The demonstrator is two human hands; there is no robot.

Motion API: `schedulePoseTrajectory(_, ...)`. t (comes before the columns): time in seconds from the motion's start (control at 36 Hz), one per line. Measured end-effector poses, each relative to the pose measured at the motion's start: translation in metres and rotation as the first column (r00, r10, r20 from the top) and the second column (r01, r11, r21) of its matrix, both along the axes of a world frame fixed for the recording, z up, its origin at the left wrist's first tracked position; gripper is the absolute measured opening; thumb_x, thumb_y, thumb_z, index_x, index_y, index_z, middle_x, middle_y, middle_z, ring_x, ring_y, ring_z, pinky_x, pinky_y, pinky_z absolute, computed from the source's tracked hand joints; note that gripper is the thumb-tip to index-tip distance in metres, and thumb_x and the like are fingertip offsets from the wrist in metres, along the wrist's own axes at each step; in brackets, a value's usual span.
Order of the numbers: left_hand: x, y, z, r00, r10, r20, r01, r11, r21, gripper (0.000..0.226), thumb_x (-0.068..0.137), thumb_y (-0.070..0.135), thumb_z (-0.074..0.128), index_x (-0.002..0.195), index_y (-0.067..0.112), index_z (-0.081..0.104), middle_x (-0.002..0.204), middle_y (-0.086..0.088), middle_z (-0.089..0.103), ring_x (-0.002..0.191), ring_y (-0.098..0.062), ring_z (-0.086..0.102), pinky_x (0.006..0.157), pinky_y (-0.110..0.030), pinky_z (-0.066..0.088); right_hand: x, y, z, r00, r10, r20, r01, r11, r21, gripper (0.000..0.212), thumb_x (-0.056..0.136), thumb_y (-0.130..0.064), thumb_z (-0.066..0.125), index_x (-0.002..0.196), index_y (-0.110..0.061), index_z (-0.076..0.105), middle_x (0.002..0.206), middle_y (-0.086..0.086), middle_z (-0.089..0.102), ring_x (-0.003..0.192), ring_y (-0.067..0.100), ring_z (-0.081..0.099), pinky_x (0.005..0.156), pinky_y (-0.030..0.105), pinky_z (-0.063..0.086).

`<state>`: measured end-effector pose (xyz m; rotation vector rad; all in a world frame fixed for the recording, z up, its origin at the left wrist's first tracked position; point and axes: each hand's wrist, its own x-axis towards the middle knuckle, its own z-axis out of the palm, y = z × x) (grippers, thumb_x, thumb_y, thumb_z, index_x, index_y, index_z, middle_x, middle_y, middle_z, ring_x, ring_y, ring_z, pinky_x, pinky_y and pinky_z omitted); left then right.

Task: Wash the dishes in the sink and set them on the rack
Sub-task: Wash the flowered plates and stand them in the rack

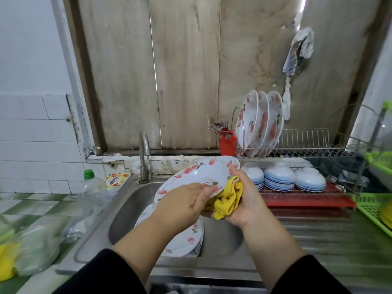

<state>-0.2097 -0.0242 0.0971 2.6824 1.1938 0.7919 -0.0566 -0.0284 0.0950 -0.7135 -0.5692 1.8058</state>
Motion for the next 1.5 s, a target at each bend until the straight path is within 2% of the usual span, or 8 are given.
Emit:
schedulePoseTrajectory(0.31,-0.034,0.014,-0.028,0.947,-0.087,0.309,-0.118,0.8,0.588,0.058,0.1,0.053,0.023,0.089,0.028,0.074,0.086,0.009,0.064,0.085,-0.01,0.052,0.08,-0.025,0.027,-0.023,-0.007,-0.008,0.995,-0.098,-0.031,0.098,0.995,0.007,0.055,0.078,-0.04,0.045,0.121,-0.01,0.062,0.119,0.024,0.063,0.109,0.045,0.056,0.105,0.065,0.023)
schedulePoseTrajectory(0.42,-0.033,-0.015,-0.04,0.383,0.277,0.881,-0.348,0.927,-0.141,0.017,0.094,0.029,0.04,0.099,0.019,0.052,0.1,0.002,0.051,0.1,-0.019,0.046,0.093,-0.038,0.035,-0.028,-0.018,-0.006,0.972,-0.227,-0.051,0.229,0.973,0.017,0.042,0.084,-0.038,0.043,0.107,-0.013,0.068,0.102,0.022,0.07,0.103,0.045,0.058,0.099,0.066,0.031)
schedulePoseTrajectory(0.47,-0.029,-0.021,-0.041,0.116,0.671,0.732,-0.082,0.741,-0.666,0.017,0.093,0.023,0.044,0.11,0.023,0.045,0.117,-0.004,0.053,0.106,-0.026,0.05,0.094,-0.046,0.042,-0.032,-0.024,-0.005,0.965,-0.254,-0.066,0.256,0.966,0.028,0.039,0.085,-0.037,0.04,0.1,-0.014,0.068,0.094,0.019,0.072,0.097,0.043,0.06,0.091,0.061,0.036)
schedulePoseTrajectory(0.64,-0.013,-0.015,-0.036,0.404,0.8,0.443,0.501,0.212,-0.839,0.023,0.089,0.033,0.049,0.096,0.017,0.065,0.084,0.001,0.055,0.065,-0.012,0.043,0.065,-0.027,0.032,-0.048,-0.031,-0.007,0.94,-0.299,-0.164,0.312,0.948,0.064,0.059,0.068,-0.031,0.05,0.122,-0.012,0.062,0.124,0.021,0.061,0.118,0.043,0.052,0.101,0.059,0.035)
schedulePoseTrajectory(0.97,0.005,0.002,-0.031,0.207,0.735,0.646,0.81,0.241,-0.534,0.038,0.103,0.031,0.036,0.118,0.009,0.062,0.118,-0.017,0.065,0.112,-0.034,0.059,0.084,-0.048,0.053,-0.041,-0.044,-0.005,0.812,-0.547,0.202,0.556,0.831,0.014,0.046,0.081,-0.015,0.045,0.122,0.002,0.057,0.123,0.022,0.061,0.11,0.04,0.059,0.101,0.055,0.042)
schedulePoseTrajectory(1.11,0.005,0.007,-0.018,0.21,0.716,0.666,0.806,0.258,-0.532,0.042,0.103,0.033,0.033,0.13,0.008,0.054,0.129,-0.017,0.058,0.119,-0.031,0.053,0.091,-0.048,0.043,-0.023,-0.062,0.0,0.725,-0.632,0.275,0.664,0.748,-0.03,0.035,0.088,-0.014,0.044,0.119,-0.009,0.058,0.107,0.011,0.065,0.076,0.022,0.057,0.06,0.029,0.041)
schedulePoseTrajectory(1.31,0.023,0.003,-0.006,0.263,0.689,0.675,0.789,0.249,-0.561,0.041,0.104,0.032,0.032,0.125,0.007,0.056,0.128,-0.016,0.058,0.121,-0.033,0.052,0.091,-0.049,0.043,-0.006,-0.094,0.007,0.683,-0.694,0.226,0.708,0.706,0.028,0.038,0.088,-0.016,0.036,0.122,-0.011,0.053,0.117,0.015,0.064,0.103,0.032,0.06,0.097,0.048,0.036)
schedulePoseTrajectory(1.5,0.045,0.0,0.013,0.304,0.643,0.703,0.784,0.25,-0.568,0.042,0.104,0.031,0.031,0.128,0.008,0.055,0.131,-0.017,0.057,0.12,-0.033,0.053,0.094,-0.051,0.041,0.025,-0.131,0.023,0.6,-0.8,-0.009,0.798,0.598,0.072,0.036,0.091,-0.009,0.032,0.123,-0.012,0.05,0.106,0.018,0.066,0.096,0.035,0.062,0.064,0.043,0.055)
